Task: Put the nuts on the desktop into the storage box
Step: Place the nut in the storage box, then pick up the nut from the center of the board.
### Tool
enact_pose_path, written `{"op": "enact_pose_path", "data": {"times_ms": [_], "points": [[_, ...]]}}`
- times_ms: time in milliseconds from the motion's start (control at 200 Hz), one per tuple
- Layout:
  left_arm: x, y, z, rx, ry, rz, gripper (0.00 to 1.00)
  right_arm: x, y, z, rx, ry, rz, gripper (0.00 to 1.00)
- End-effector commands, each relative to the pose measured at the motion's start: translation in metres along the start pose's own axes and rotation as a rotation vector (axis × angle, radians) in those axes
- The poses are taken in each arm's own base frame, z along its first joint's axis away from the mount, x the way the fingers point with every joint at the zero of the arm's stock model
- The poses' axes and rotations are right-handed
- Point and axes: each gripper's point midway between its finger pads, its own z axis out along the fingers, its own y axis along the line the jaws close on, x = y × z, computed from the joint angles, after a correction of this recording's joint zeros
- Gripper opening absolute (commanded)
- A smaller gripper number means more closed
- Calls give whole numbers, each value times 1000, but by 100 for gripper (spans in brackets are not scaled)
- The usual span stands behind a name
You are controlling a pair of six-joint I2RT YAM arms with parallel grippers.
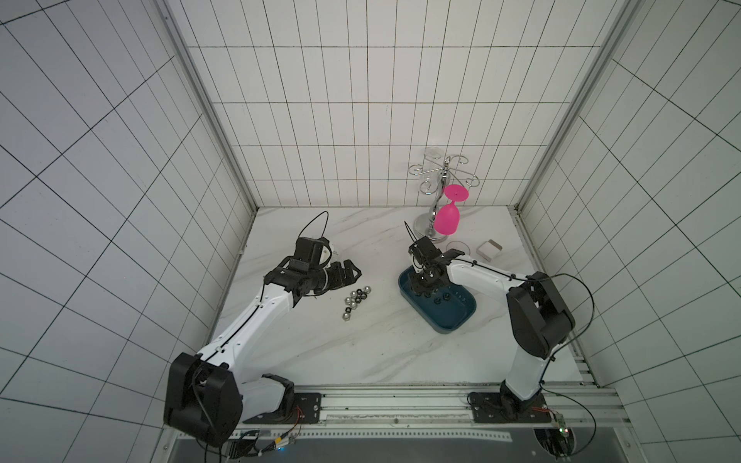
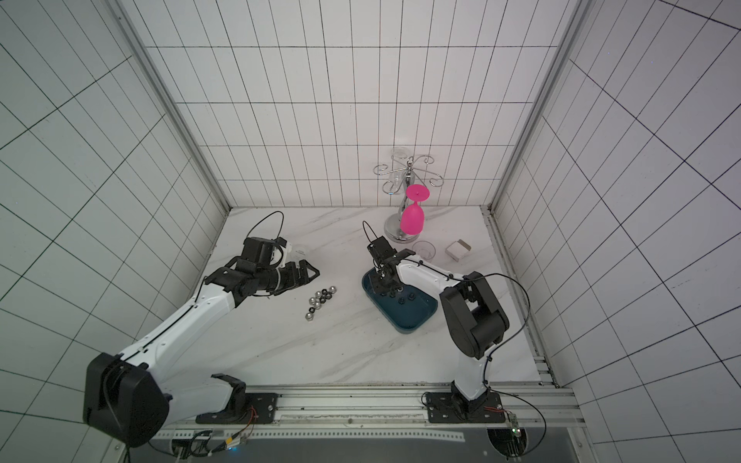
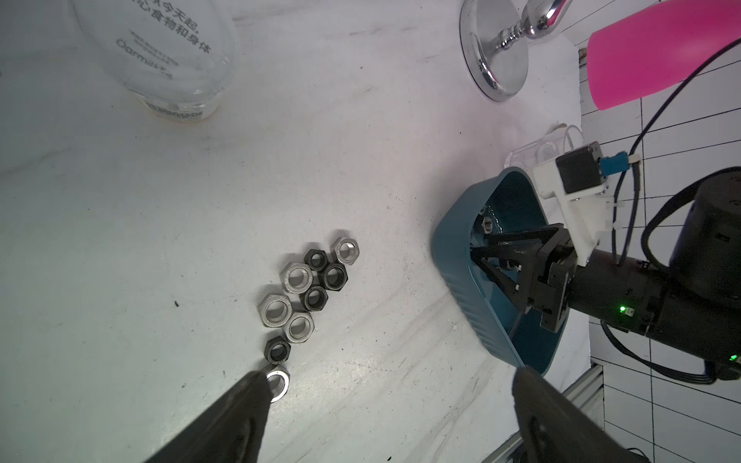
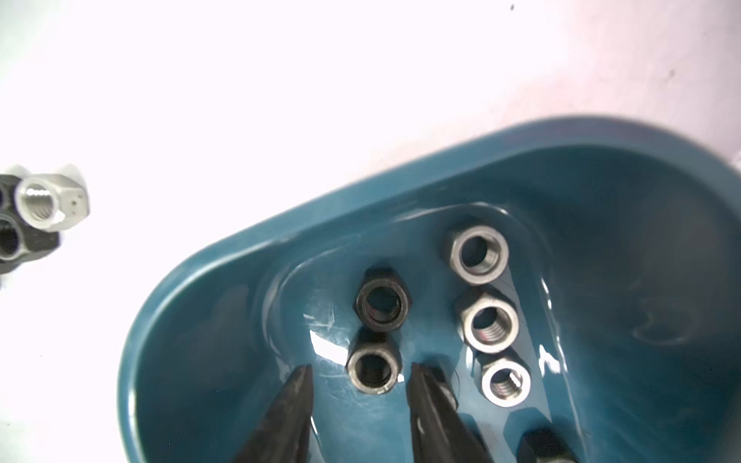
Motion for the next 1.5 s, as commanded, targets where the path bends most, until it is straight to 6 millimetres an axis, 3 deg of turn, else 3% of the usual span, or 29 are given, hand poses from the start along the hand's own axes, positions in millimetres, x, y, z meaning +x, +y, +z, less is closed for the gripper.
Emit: {"op": "enact_pose_path", "data": {"times_ms": [0,85,215,405,610,940,1174,1494], "points": [[-6,13,-8,-49,-16,-10,98,-13,0,-28,2,-60,-11,44],[-19,30,-19,-59,-40,-66,98,-22,13,-57,-22,-132,-42,45],[-34,57,-42,-93,-103,-129,98,-23,53,-94,-68,-209,-173,46],[-31,81,-57,-156,-101,-146,98,-9,112,-108,-154,-223,-307,47],[-17,91,-60,-174,-98,-162,98,21,162,-78,-214,-135,-383,47],[0,98,-63,-190,-83,-162,98,50,205,-21,-236,-7,-439,47],[2,107,-68,-214,-88,-173,98,50,227,3,-236,22,-469,47],[-2,119,-74,-221,-105,-227,98,38,241,34,-182,41,-489,47]]}}
